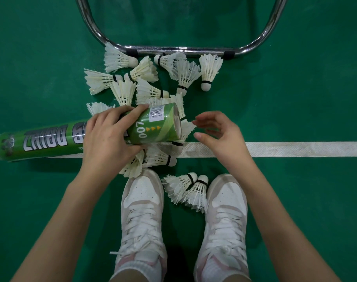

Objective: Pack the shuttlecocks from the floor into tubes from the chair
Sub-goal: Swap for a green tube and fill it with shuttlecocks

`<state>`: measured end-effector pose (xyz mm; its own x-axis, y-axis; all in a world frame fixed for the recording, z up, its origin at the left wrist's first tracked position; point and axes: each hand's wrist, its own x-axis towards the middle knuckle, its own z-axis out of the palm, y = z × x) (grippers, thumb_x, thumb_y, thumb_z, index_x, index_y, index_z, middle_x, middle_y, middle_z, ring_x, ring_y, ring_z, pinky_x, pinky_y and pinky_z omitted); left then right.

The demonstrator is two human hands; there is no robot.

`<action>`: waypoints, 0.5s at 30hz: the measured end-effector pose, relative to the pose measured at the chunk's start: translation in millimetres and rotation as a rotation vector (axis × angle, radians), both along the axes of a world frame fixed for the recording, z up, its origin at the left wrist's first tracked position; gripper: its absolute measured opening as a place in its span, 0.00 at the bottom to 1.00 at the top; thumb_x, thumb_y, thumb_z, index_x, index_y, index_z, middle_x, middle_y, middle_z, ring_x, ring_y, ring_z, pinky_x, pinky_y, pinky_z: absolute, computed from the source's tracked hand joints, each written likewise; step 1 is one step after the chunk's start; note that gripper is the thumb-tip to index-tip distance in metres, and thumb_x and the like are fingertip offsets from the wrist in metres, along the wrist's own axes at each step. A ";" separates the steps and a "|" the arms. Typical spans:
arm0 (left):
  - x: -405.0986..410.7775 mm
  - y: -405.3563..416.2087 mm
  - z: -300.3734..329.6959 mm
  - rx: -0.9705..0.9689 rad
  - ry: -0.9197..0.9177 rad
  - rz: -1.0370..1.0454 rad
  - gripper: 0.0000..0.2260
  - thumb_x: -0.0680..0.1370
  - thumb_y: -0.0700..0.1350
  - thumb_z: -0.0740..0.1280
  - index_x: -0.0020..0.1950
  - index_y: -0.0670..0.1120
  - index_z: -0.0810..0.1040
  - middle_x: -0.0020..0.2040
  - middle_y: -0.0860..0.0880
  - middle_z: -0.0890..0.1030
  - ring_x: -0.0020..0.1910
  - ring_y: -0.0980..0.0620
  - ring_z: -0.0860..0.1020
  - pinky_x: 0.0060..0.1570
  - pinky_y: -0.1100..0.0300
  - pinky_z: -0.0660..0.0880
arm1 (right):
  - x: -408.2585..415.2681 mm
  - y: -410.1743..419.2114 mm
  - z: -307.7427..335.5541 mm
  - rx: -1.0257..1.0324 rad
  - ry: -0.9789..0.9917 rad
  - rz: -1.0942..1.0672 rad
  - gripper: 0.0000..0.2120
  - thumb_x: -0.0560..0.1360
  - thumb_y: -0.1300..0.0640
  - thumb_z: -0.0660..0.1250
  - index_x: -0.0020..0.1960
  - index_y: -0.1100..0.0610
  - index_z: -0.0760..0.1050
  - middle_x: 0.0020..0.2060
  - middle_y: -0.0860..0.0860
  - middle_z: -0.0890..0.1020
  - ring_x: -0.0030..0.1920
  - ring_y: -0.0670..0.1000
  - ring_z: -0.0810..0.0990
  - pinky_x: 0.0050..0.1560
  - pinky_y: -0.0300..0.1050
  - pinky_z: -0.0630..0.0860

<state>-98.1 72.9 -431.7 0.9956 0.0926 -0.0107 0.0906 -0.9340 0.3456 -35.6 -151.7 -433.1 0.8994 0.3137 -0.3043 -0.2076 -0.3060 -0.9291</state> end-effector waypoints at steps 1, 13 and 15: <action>-0.2 0.5 -0.5 0.003 0.002 0.001 0.35 0.65 0.49 0.77 0.70 0.55 0.68 0.61 0.47 0.75 0.60 0.43 0.71 0.61 0.47 0.61 | 1.7 0.6 -3.6 -0.035 -0.010 -0.002 0.14 0.71 0.66 0.69 0.51 0.50 0.73 0.48 0.43 0.80 0.54 0.44 0.78 0.62 0.45 0.73; -0.8 -0.1 -1.3 0.008 -0.011 0.007 0.35 0.65 0.49 0.77 0.70 0.55 0.69 0.60 0.46 0.76 0.59 0.42 0.72 0.60 0.47 0.62 | 14.3 14.7 -34.8 -0.319 -0.026 0.086 0.14 0.72 0.61 0.70 0.56 0.53 0.76 0.48 0.46 0.78 0.52 0.44 0.74 0.50 0.29 0.66; -0.9 0.0 -1.4 0.008 -0.013 0.006 0.35 0.65 0.49 0.77 0.70 0.55 0.69 0.60 0.46 0.76 0.59 0.42 0.72 0.60 0.47 0.62 | 13.1 14.9 -37.3 -0.339 -0.013 0.089 0.12 0.72 0.61 0.70 0.54 0.52 0.77 0.47 0.47 0.78 0.51 0.44 0.74 0.45 0.25 0.66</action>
